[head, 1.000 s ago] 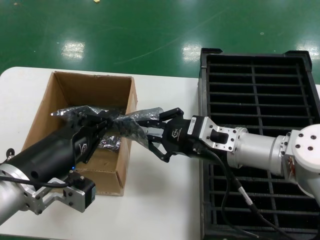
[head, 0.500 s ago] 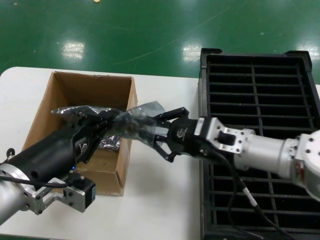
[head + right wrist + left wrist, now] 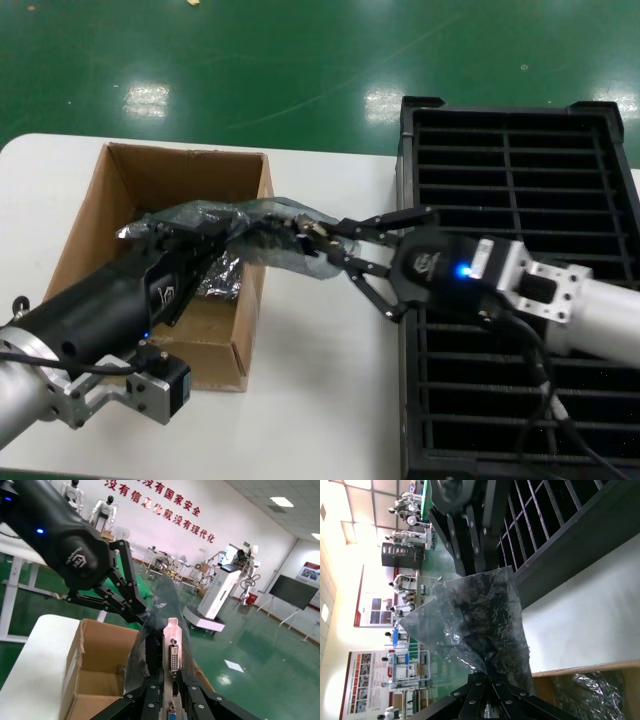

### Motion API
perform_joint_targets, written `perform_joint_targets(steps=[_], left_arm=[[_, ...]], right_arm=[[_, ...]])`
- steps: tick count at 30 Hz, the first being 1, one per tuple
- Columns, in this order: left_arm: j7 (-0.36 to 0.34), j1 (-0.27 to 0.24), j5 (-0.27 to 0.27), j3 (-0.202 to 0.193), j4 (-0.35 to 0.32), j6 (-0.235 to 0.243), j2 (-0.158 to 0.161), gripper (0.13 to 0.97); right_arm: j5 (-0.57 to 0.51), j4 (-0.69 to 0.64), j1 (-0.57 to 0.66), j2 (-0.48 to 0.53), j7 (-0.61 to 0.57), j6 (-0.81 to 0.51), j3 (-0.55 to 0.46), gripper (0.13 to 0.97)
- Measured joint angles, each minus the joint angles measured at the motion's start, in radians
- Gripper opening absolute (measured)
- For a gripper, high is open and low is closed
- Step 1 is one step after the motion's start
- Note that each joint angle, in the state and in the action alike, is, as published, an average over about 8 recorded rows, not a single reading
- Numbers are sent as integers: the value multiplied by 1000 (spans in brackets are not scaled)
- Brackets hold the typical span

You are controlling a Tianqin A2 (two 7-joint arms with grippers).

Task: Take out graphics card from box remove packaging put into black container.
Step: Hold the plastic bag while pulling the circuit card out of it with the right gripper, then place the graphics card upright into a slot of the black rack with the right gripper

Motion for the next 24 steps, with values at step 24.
perform_joint_targets(steps=[24], left_arm=[[0,0,0,0,0,0,0,140]], right_arm=[[119,484,-465,384,61,120,394,187]])
